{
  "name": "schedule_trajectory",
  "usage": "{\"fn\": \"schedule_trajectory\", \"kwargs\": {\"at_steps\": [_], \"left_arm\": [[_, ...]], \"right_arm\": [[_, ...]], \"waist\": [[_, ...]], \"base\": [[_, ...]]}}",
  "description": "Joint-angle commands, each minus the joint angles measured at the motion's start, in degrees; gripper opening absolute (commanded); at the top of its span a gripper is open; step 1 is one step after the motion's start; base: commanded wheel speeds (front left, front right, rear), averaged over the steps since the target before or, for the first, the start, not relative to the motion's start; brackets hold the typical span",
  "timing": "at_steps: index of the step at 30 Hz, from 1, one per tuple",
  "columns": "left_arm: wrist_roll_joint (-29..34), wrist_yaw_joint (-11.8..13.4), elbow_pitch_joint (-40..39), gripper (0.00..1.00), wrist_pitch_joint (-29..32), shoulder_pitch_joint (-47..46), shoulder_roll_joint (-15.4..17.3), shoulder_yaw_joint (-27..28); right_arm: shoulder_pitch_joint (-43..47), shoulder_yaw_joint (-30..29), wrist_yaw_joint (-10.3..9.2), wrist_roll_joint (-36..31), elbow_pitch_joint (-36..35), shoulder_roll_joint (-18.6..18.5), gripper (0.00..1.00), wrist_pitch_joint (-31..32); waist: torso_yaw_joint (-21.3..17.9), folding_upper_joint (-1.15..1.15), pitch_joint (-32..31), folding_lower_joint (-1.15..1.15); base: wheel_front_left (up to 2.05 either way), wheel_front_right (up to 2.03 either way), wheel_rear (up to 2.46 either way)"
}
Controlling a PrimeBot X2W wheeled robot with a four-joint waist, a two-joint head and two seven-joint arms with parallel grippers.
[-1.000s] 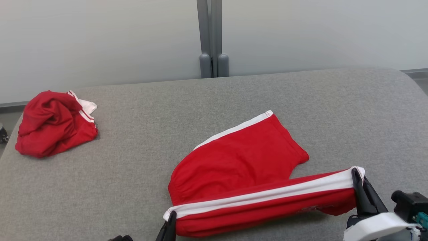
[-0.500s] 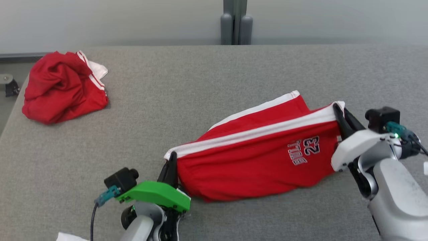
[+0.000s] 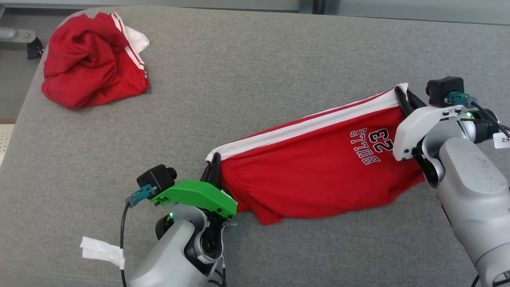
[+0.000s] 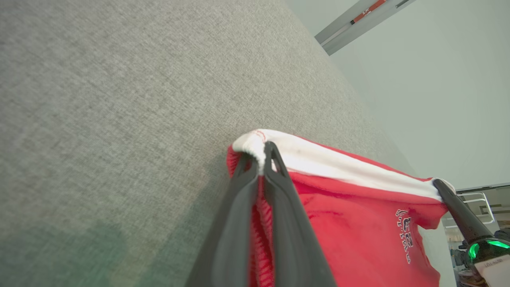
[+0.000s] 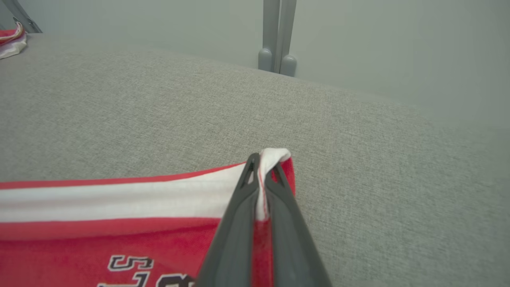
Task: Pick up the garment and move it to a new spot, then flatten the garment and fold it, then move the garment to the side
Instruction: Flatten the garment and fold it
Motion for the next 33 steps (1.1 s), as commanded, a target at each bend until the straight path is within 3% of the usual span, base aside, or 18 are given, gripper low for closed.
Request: {"fn": "schedule_trajectory", "kwargs": {"at_steps": [1,5,6,7,8,9,12,20,25,33], "left_arm": [[-0.43,0.26,0.41,0.00,-0.29,-1.28,0.34,-0.32],[-2.12,0.08,1.52,0.00,-0.57,-2.55,0.35,-2.06],[-2.46,0.10,1.62,0.09,-0.59,-2.68,0.35,-2.26],[-2.47,0.12,1.58,0.33,-0.52,-2.77,0.35,-2.22],[-2.22,0.19,1.33,0.74,-0.54,-2.72,0.36,-1.91],[-1.73,0.14,1.07,1.00,-0.56,-2.44,0.36,-1.66],[1.65,-0.43,0.04,1.00,-0.52,-0.52,0.34,-1.42],[14.75,1.08,-4.89,1.00,-0.46,5.99,3.02,0.43],[20.95,3.39,-9.34,1.00,-0.46,10.57,6.06,1.18],[24.52,7.01,-13.94,1.00,-0.46,15.33,8.92,4.28]], "right_arm": [[-1.01,0.42,-0.15,0.50,0.92,-0.44,0.00,-0.49],[-3.39,2.63,-0.15,2.02,5.15,-0.58,0.00,-1.53],[-3.85,3.05,-0.15,2.42,6.15,-0.61,0.29,-1.85],[-4.20,3.29,-0.15,2.78,6.93,-0.61,0.59,-2.09],[-4.57,3.70,-0.15,3.14,7.68,-0.50,1.00,-2.40],[-4.89,4.06,-0.15,3.46,8.32,-0.43,1.00,-2.61],[-5.33,5.57,-0.14,4.85,9.84,-0.40,1.00,-3.21],[-3.05,10.73,-0.14,9.50,10.56,-2.59,1.00,-2.99],[-0.41,14.36,-0.14,13.55,9.96,-4.93,1.00,0.20],[2.44,19.14,-0.14,19.84,8.20,-7.42,1.00,8.03]], "waist": [[1.03,0.00,1.09,0.00],[1.26,0.00,1.27,0.00],[1.28,0.00,1.17,0.00],[1.30,0.00,1.06,0.00],[1.33,0.00,0.91,0.00],[1.33,0.00,0.73,0.00],[1.27,0.00,-0.30,0.00],[1.12,0.00,-4.56,0.00],[1.18,0.00,-7.79,0.00],[2.00,0.00,-9.12,0.00]], "base": [[0.00,0.00,0.00],[0.00,0.00,0.00],[0.00,0.00,0.00],[0.00,0.00,0.00],[0.00,0.00,0.00],[0.00,0.00,0.00],[0.00,0.00,0.00],[0.00,0.00,0.00],[0.00,0.00,0.00],[0.00,0.00,0.00]]}}
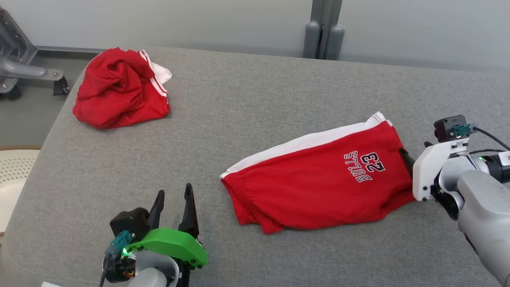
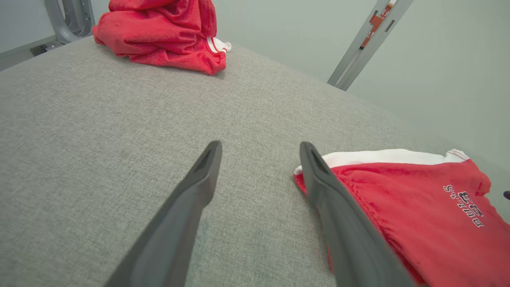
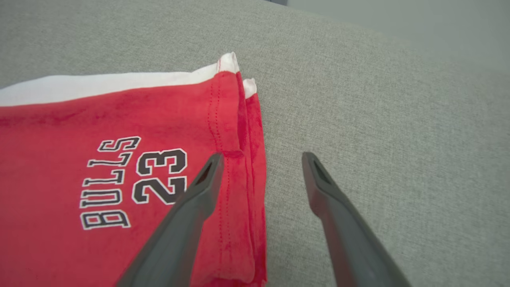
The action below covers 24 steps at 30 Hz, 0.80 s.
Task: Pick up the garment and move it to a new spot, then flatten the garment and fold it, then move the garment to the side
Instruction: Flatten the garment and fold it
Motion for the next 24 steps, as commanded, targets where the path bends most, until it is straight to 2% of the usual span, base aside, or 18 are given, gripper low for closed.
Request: {"fn": "schedule_trajectory", "kwargs": {"at_steps": [1,12,13,14,15,16,17,24], "left_arm": [[0.03,0.40,-0.49,1.00,-0.01,0.97,0.29,0.52],[1.92,0.73,-1.84,1.00,-0.02,2.62,0.42,4.29],[2.09,0.66,-1.84,1.00,-0.02,2.73,0.44,4.57],[2.24,0.56,-1.81,1.00,-0.02,2.92,0.47,4.83],[2.33,0.48,-1.77,1.00,-0.02,3.10,0.44,5.00],[2.37,0.43,-1.71,1.00,-0.02,3.31,0.43,5.18],[2.40,0.40,-1.69,1.00,-0.02,3.51,0.43,5.40],[2.78,-0.38,-1.44,1.00,-0.03,4.59,0.84,6.59]], "right_arm": [[0.64,0.50,-0.13,0.93,-0.19,-0.36,1.00,0.79],[1.17,2.97,-0.12,5.33,4.22,-1.26,1.00,8.66],[1.43,3.12,-0.11,5.62,4.43,-1.27,0.92,9.05],[1.84,3.39,-0.11,6.03,4.67,-1.23,0.66,9.51],[2.18,3.61,-0.11,6.28,4.74,-1.23,0.46,9.71],[2.57,3.86,-0.11,6.56,4.75,-1.24,0.35,9.78],[2.90,4.15,-0.11,6.92,4.71,-1.12,0.00,9.94],[4.08,5.04,-0.12,8.31,4.14,-0.12,0.00,6.26]], "waist": [[0.76,0.00,0.44,0.00],[4.53,0.00,2.04,0.00],[4.65,0.00,1.95,0.00],[4.79,0.00,1.81,0.00],[4.85,0.00,1.68,0.00],[4.85,0.00,1.47,0.00],[4.78,0.00,1.26,0.00],[2.28,0.00,-0.64,0.00]], "base": [[0.00,0.00,0.00],[0.00,0.00,0.00],[0.00,0.00,0.00],[0.00,0.00,0.00],[0.00,0.00,0.00],[0.00,0.00,0.00],[0.00,0.00,0.00],[0.00,0.00,0.00]]}}
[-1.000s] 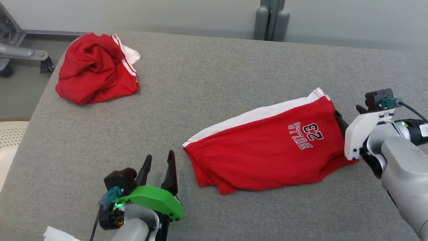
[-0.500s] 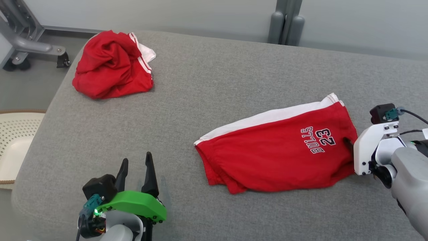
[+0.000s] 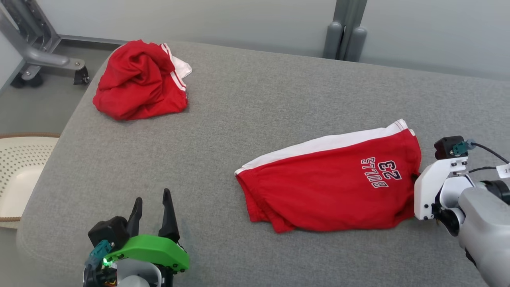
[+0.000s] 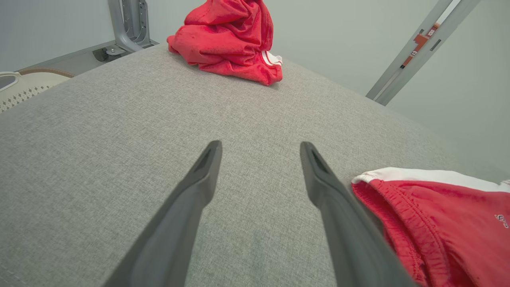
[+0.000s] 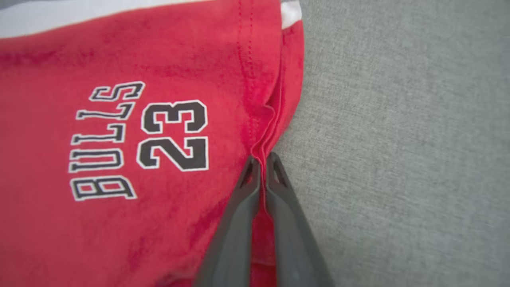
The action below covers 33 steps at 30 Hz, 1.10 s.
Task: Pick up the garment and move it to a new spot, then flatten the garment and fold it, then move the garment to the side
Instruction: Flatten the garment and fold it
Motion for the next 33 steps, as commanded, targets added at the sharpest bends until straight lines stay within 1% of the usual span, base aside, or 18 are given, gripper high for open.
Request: {"fn": "schedule_trajectory", "kwargs": {"at_steps": [1,4,6,7,13,16,19,26,33], "left_arm": [[0.58,-0.33,0.07,1.00,-0.03,1.08,0.51,0.58],[1.09,-0.57,0.33,1.00,-0.02,1.65,0.63,1.27],[1.31,-1.03,0.56,1.00,-0.03,1.90,0.40,1.32],[1.29,-1.03,0.58,1.00,-0.03,2.62,0.17,1.89],[1.97,-2.12,0.94,1.00,-0.02,4.25,-0.57,2.34],[2.22,-2.35,1.07,1.00,-0.02,4.70,-0.81,2.30],[2.61,-2.60,1.17,1.00,-0.03,4.88,-0.90,2.31],[2.97,-2.56,1.58,1.00,-0.02,5.37,-1.23,2.03],[3.17,-2.83,1.94,1.00,0.06,4.82,-1.16,1.54]], "right_arm": [[2.35,0.51,-0.11,0.53,0.26,0.46,0.00,-0.88],[2.98,0.40,-0.11,0.97,-0.31,1.22,0.00,-4.23],[3.36,-0.50,-0.12,1.31,0.22,1.04,0.00,-6.87],[3.65,-0.55,-0.12,0.64,0.93,1.53,0.00,-8.63],[6.39,-3.10,-0.12,1.48,3.20,4.95,0.00,-15.40],[7.53,-3.92,-0.12,1.19,3.76,5.95,0.00,-18.38],[8.80,-5.21,-0.12,1.43,4.19,7.75,0.00,-20.74],[11.87,-9.43,-0.12,1.89,3.85,9.73,0.00,-23.05],[13.53,-12.44,-0.12,-0.16,2.34,10.09,0.00,-23.32]], "waist": [[-1.94,0.00,-1.30,0.00],[-4.40,0.00,-2.55,0.00],[-5.51,0.00,-3.11,0.00],[-7.20,0.00,-3.86,0.00],[-13.23,0.00,-5.37,0.00],[-15.61,0.00,-5.58,0.00],[-17.76,0.00,-5.88,0.00],[-19.94,0.00,-6.52,0.00],[-19.90,0.00,-6.57,0.00]], "base": [[0.00,0.00,0.00],[0.00,0.00,0.00],[0.00,0.00,0.00],[0.00,0.00,0.00],[0.00,0.00,0.00],[0.00,0.00,0.00],[0.00,0.00,0.00],[0.00,0.00,0.00],[0.00,0.00,0.00]]}}
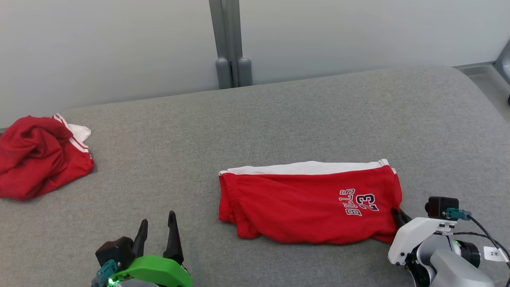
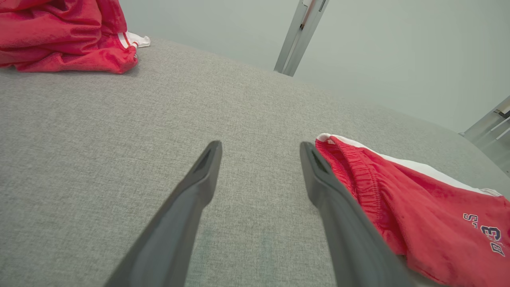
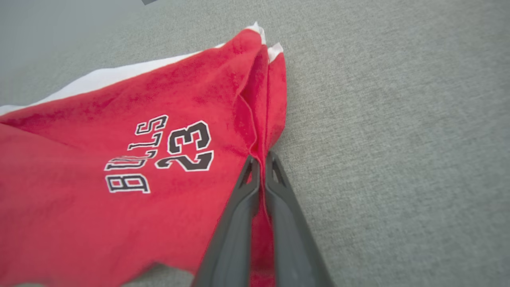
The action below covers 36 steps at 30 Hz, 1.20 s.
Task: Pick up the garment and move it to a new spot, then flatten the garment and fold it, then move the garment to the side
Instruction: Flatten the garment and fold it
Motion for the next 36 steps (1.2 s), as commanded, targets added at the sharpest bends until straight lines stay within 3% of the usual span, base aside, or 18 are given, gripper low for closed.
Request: {"fn": "schedule_trajectory", "kwargs": {"at_steps": [1,12,23,36], "left_arm": [[0.78,-0.18,0.07,1.00,0.08,0.27,0.37,-0.08],[1.59,-0.17,-0.45,1.00,0.15,-0.61,0.14,-1.29],[1.75,-0.34,-1.11,1.00,0.22,-1.01,-0.32,-1.88],[1.63,-0.16,-1.41,1.00,0.31,-2.08,-0.31,-1.93]], "right_arm": [[0.64,-0.52,-0.13,-0.79,-0.58,-0.10,0.00,-0.26],[-3.26,-1.96,-0.11,-6.61,-6.11,0.22,0.00,-0.19],[-1.74,0.71,-0.11,-8.42,-17.81,6.71,0.00,6.52],[-1.11,2.64,-0.11,-9.99,-18.99,9.39,0.00,11.71]], "waist": [[0.39,0.00,0.01,0.00],[5.34,0.00,-1.00,0.00],[12.56,0.00,-1.17,0.00],[17.36,0.00,-0.15,0.00]], "base": [[0.00,0.00,0.00],[0.00,0.00,0.00],[0.00,0.00,0.00],[0.00,0.00,0.00]]}}
